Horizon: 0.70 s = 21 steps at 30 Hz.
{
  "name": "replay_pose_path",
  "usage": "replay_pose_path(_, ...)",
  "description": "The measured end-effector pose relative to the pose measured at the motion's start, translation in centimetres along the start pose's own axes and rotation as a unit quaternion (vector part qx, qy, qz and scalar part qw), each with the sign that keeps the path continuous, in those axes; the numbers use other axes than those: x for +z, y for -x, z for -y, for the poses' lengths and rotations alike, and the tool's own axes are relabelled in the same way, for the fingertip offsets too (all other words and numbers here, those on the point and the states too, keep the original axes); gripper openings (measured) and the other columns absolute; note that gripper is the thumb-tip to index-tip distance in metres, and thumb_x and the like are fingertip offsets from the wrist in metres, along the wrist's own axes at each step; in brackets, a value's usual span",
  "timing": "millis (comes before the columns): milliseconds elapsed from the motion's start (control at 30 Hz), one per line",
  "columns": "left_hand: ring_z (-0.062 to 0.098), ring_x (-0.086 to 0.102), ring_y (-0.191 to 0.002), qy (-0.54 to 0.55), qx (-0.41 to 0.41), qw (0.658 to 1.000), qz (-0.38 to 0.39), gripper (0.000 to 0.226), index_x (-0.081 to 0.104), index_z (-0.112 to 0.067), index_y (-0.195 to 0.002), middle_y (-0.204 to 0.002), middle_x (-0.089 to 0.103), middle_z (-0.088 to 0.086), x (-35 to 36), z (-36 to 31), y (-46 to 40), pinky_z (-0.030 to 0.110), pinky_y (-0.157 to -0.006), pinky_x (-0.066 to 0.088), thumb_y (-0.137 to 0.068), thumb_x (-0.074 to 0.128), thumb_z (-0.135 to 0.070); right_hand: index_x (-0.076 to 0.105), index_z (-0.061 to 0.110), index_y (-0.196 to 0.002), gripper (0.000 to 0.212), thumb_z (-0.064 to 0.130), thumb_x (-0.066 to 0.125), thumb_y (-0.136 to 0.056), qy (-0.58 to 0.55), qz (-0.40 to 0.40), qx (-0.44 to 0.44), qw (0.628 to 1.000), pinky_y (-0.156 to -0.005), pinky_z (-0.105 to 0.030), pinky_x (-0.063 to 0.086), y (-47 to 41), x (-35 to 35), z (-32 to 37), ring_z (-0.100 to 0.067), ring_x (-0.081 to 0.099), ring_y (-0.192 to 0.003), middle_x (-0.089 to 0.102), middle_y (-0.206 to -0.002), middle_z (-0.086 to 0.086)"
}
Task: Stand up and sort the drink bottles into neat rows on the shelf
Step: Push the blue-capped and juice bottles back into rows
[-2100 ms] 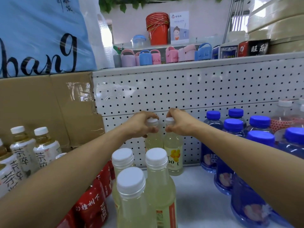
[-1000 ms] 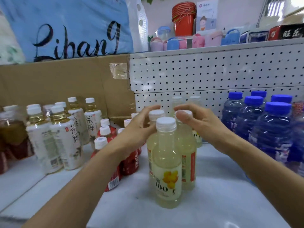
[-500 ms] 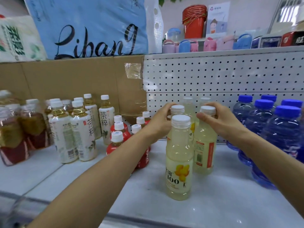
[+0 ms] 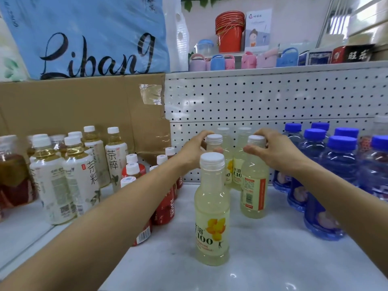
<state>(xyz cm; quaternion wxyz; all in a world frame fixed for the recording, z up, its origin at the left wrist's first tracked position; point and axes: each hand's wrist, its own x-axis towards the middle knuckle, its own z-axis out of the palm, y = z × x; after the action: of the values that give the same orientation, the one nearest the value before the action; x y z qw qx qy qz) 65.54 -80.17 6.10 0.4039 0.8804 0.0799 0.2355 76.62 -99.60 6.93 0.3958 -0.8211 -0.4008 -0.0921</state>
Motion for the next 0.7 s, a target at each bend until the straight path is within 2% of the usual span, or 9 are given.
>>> replay_pose_path(33, 0.021, 0.060, -0.090, -0.009, 0.001, 1.000, -0.003, 0.047, 0.052, -0.027, -0.128, -0.115, 0.060, 0.012, -0.1, 0.0, -0.2, 0.023, -0.068, 0.049, -0.087, 0.073, -0.034, 0.054, 0.017, -0.116, 0.037, 0.037, 0.067, -0.088, 0.003, 0.002, -0.001, 1.000, -0.060, -0.023, 0.046, -0.2, -0.2, 0.0, -0.009, 0.057, -0.075, 0.059, -0.092, 0.002)
replay_pose_path(100, 0.016, 0.057, -0.082, -0.019, 0.007, 1.000, -0.008, 0.048, 0.052, -0.026, -0.130, -0.112, 0.060, 0.013, -0.1, 0.0, -0.5, 0.020, -0.065, 0.044, -0.087, 0.073, -0.034, 0.055, 0.017, -0.112, 0.033, 0.035, 0.068, -0.088, -0.004, 0.007, -0.004, 1.000, -0.061, -0.024, 0.046, -0.5, -0.5, 0.1, -0.009, 0.056, -0.074, 0.059, -0.089, 0.002)
replay_pose_path(267, 0.017, 0.057, -0.088, -0.036, 0.021, 0.999, -0.012, 0.044, 0.052, -0.029, -0.126, -0.116, 0.061, 0.014, 0.4, 0.3, -1.2, 0.021, -0.068, 0.043, -0.087, 0.073, -0.033, 0.056, 0.014, -0.118, 0.040, 0.035, 0.070, -0.086, -0.008, 0.009, -0.008, 1.000, -0.075, -0.035, 0.055, -1.3, -0.1, -0.6, -0.014, 0.060, -0.085, 0.063, -0.103, -0.004)
replay_pose_path(333, 0.016, 0.057, -0.089, -0.039, 0.030, 0.999, -0.016, 0.042, 0.052, -0.030, -0.124, -0.117, 0.061, 0.015, 0.6, 0.3, -1.5, 0.020, -0.067, 0.044, -0.087, 0.073, -0.031, 0.054, 0.015, -0.120, 0.040, 0.034, 0.068, -0.088, -0.013, 0.014, -0.007, 1.000, -0.074, -0.033, 0.054, -1.5, 0.0, -0.7, -0.013, 0.060, -0.083, 0.062, -0.102, -0.003)
replay_pose_path(400, 0.021, 0.060, -0.093, -0.040, 0.025, 0.999, -0.023, 0.043, 0.051, -0.030, -0.123, -0.114, 0.061, 0.014, 0.9, 0.2, -1.7, 0.026, -0.071, 0.050, -0.087, 0.074, -0.033, 0.052, 0.016, -0.121, 0.038, 0.032, 0.067, -0.090, -0.016, 0.020, -0.006, 1.000, -0.070, -0.027, 0.049, -1.7, 0.0, -0.6, -0.009, 0.058, -0.081, 0.060, -0.100, -0.001)
replay_pose_path(467, 0.027, 0.063, -0.097, -0.044, 0.016, 0.998, -0.037, 0.046, 0.052, -0.029, -0.123, -0.106, 0.061, 0.007, 1.3, 0.0, -1.8, 0.041, -0.078, 0.057, -0.084, 0.075, -0.038, 0.053, 0.016, -0.119, 0.036, 0.031, 0.067, -0.090, -0.012, 0.021, -0.007, 1.000, -0.067, -0.025, 0.046, -1.8, 0.0, -0.5, -0.008, 0.057, -0.081, 0.061, -0.100, 0.000)
replay_pose_path(533, 0.024, 0.064, -0.093, -0.065, 0.008, 0.996, -0.055, 0.051, 0.051, -0.029, -0.121, -0.097, 0.059, -0.001, 1.7, -0.2, -2.0, 0.048, -0.080, 0.058, -0.080, 0.077, -0.044, 0.054, 0.016, -0.115, 0.033, 0.032, 0.068, -0.089, -0.003, 0.013, -0.008, 1.000, -0.069, -0.026, 0.047, -1.9, 0.2, -0.3, -0.010, 0.059, -0.082, 0.063, -0.100, -0.002)
replay_pose_path(700, 0.016, 0.064, -0.087, -0.092, -0.012, 0.993, -0.071, 0.054, 0.050, -0.029, -0.110, -0.097, 0.063, -0.002, 2.0, -0.4, -2.4, 0.042, -0.076, 0.058, -0.072, 0.081, -0.051, 0.052, 0.015, -0.116, 0.047, 0.044, 0.071, -0.084, 0.050, -0.016, 0.015, 0.998, -0.077, -0.034, 0.051, -1.9, 0.6, 0.0, -0.018, 0.060, -0.088, 0.061, -0.101, -0.002)
